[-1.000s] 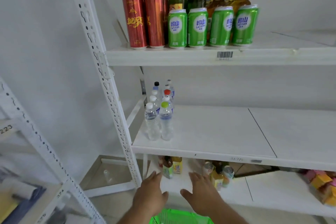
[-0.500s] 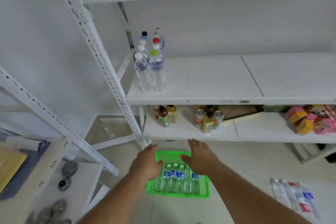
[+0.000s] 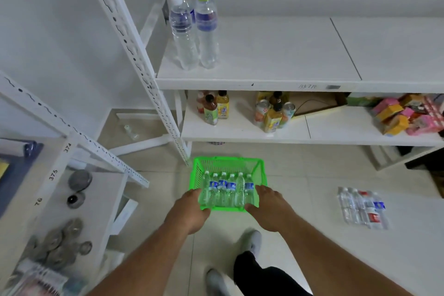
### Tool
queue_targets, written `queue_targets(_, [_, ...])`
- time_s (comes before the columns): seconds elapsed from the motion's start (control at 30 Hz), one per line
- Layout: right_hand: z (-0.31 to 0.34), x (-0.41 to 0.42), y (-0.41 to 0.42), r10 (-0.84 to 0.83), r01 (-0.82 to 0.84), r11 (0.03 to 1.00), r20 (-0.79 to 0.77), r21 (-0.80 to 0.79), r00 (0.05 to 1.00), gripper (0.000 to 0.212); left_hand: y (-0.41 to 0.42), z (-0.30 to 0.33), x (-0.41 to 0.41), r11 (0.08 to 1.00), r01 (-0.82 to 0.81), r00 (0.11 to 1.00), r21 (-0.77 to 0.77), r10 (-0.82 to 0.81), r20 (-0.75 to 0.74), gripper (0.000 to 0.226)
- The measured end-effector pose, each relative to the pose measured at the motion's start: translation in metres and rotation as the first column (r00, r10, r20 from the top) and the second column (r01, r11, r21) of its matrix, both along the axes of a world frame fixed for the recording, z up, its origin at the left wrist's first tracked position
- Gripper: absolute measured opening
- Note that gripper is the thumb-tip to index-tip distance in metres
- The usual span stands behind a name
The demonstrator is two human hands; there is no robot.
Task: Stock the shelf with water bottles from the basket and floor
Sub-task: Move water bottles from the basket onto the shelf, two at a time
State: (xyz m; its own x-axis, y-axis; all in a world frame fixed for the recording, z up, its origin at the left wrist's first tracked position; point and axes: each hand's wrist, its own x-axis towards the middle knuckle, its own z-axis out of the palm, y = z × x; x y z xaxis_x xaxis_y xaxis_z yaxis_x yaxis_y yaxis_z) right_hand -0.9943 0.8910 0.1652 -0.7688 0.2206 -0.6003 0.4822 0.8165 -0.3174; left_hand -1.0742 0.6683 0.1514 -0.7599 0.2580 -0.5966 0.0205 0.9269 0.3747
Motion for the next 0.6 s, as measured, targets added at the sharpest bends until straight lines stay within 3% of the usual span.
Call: queue_targets(0.6, [-0.134,-0.098,0.038,-0.089,0.142,0.958,0.21,-0.251,0.974,0.079,0.037,-0.113,-0.077,0.993,-0.106,0.971,-0.053,0.115,0.207,0.075])
